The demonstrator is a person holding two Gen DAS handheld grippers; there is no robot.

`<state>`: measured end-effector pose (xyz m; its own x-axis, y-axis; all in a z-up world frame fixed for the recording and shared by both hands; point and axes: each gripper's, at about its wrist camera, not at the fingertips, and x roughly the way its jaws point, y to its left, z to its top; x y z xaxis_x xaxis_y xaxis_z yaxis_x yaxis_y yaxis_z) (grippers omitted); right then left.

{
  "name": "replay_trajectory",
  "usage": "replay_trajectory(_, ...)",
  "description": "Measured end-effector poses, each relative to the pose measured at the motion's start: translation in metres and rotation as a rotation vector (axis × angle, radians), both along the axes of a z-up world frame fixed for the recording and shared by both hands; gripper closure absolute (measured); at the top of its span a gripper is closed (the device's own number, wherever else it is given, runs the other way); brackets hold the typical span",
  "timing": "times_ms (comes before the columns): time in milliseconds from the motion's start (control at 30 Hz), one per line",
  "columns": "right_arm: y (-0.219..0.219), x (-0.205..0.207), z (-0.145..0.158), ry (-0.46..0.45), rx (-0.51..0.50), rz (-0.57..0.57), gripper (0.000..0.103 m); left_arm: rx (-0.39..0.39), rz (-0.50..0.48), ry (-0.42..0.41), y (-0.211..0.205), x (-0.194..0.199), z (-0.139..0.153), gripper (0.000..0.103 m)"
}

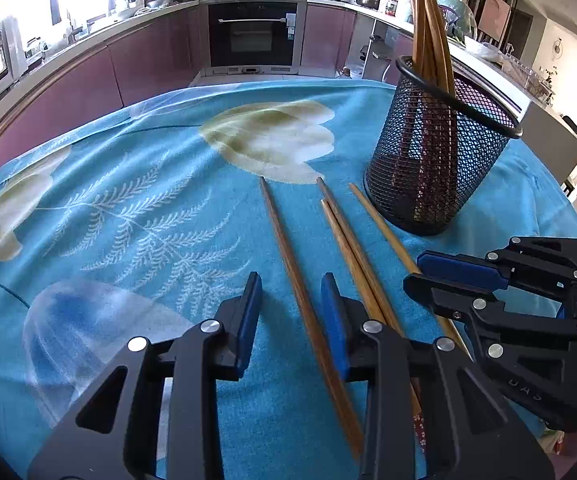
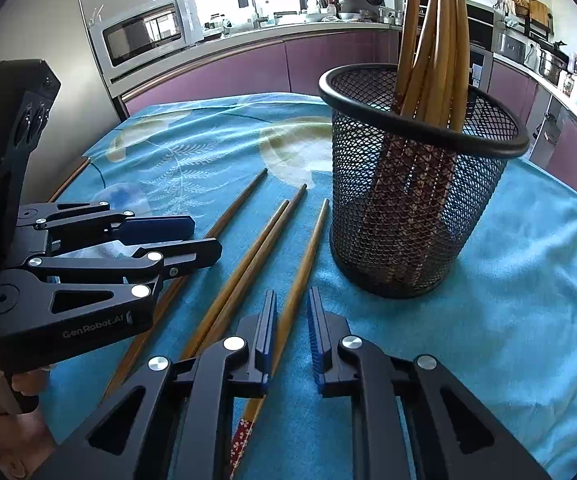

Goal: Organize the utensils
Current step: 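Lower the right gripper onto one bamboo chopstick and close on it, then lift the chopstick upright with the right gripper above the mesh cup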

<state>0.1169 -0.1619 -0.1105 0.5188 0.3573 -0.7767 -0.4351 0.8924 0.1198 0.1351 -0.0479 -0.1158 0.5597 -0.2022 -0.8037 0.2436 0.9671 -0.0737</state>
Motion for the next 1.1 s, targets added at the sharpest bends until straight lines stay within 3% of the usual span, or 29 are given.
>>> replay_trajectory(233, -0.008, -0.001, 0.000, 0.014, 0.033, -0.013, 0.097, -0.014, 0.027, -0.002, -0.003, -0.002, 0.000, 0.092)
replay_trajectory(700, -0.029, -0.017, 0.019, -0.004, 0.125, 0.006, 0.097, -0.039, 0.022, -0.020, -0.001, -0.015, 0.009, 0.095)
replay_trajectory(1100, -0.051, -0.036, 0.051, -0.074, 0.257, 0.017, 0.097, -0.142, -0.043, -0.080, 0.009, -0.040, 0.052, 0.095)
